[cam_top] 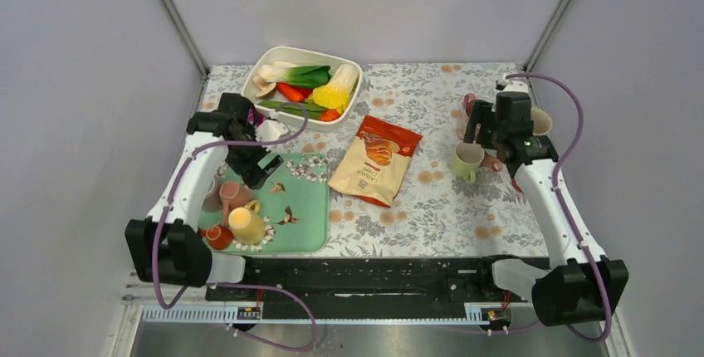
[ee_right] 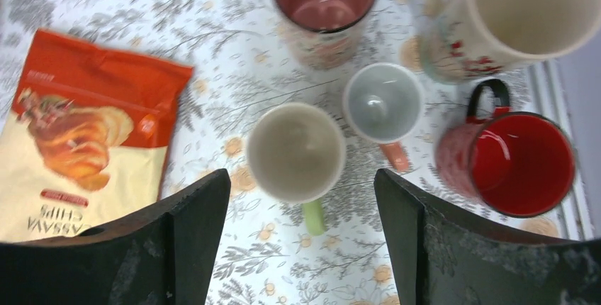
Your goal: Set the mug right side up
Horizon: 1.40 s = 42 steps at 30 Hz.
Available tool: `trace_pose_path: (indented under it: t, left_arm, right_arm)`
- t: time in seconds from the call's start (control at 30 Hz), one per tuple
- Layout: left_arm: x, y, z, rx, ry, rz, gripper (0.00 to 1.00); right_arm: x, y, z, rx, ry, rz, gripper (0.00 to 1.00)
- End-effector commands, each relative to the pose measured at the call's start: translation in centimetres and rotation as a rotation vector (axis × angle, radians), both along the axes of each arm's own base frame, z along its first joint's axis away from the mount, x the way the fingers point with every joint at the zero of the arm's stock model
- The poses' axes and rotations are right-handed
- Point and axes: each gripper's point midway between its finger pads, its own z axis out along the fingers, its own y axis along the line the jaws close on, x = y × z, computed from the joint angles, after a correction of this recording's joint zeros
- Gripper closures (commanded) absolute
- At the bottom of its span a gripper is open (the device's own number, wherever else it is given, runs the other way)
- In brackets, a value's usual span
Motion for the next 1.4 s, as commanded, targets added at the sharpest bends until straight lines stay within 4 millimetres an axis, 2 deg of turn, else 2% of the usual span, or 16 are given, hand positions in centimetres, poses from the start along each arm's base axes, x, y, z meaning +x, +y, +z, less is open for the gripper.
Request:
trace_pose_path:
  t: [0.0, 0.13, 0.23, 0.37, 0.47, 0.57, 0.67, 0.8, 0.9, 0.97, 1.1, 1.37]
  left_arm:
    - [2.6, 3.1, -0.4, 0.102, 0.042, 0.175, 0.01]
    - [2.6, 5.5, -1.5, 0.126, 0.123, 0.284, 0.01]
    - [1.6, 5.8, -2.0, 0.087, 0.166, 0.320, 0.01]
    - [0.8, 3.1, -2.6, -0.050, 0.192, 0.263, 0.01]
    - [1.2, 1.5, -2.4, -0.062, 0.151, 0.205, 0.01]
    - [2.0, -0.3, -1.5, -0.035, 0.077, 0.136, 0.01]
    - [1.9, -1.8, -1.1, -0.034, 0.066, 0.116, 0.02]
    - [0.0, -3.5, -3.2, -0.022, 0.147, 0.096, 0.09]
    - [-0.6, -2.8, -5.1, 0.049, 0.201, 0.121, 0.20]
    - [-0.5, -2.2, -5.9, 0.090, 0.210, 0.139, 0.22]
    - [0.0, -1.2, -6.7, 0.154, 0.224, 0.159, 0.30]
    - [-2.7, 0.8, -9.0, 0.286, 0.386, 0.137, 0.47]
  right_arm:
    - [0.0, 3.3, 0.8, -0.010, -0.098, 0.057, 0.16]
    - [0.4, 6.5, 0.1, 0.029, -0.136, 0.152, 0.15]
    - [0.8, 7.8, -1.0, 0.029, -0.116, 0.202, 0.15]
    - [1.1, 8.9, -1.9, 0.039, -0.089, 0.251, 0.14]
    - [1.3, 10.0, -1.5, 0.073, -0.109, 0.288, 0.14]
    - [1.1, 9.9, -1.2, 0.068, -0.121, 0.288, 0.14]
    - [0.8, 9.4, -1.0, 0.050, -0.132, 0.274, 0.14]
    - [0.7, 9.2, -0.8, 0.046, -0.144, 0.271, 0.14]
    - [0.7, 9.4, -0.8, 0.049, -0.144, 0.276, 0.14]
    - [0.8, 9.6, -0.8, 0.054, -0.143, 0.285, 0.13]
    - [1.0, 10.0, -1.1, 0.063, -0.134, 0.301, 0.14]
    - [1.1, 10.0, -1.3, 0.058, -0.136, 0.305, 0.14]
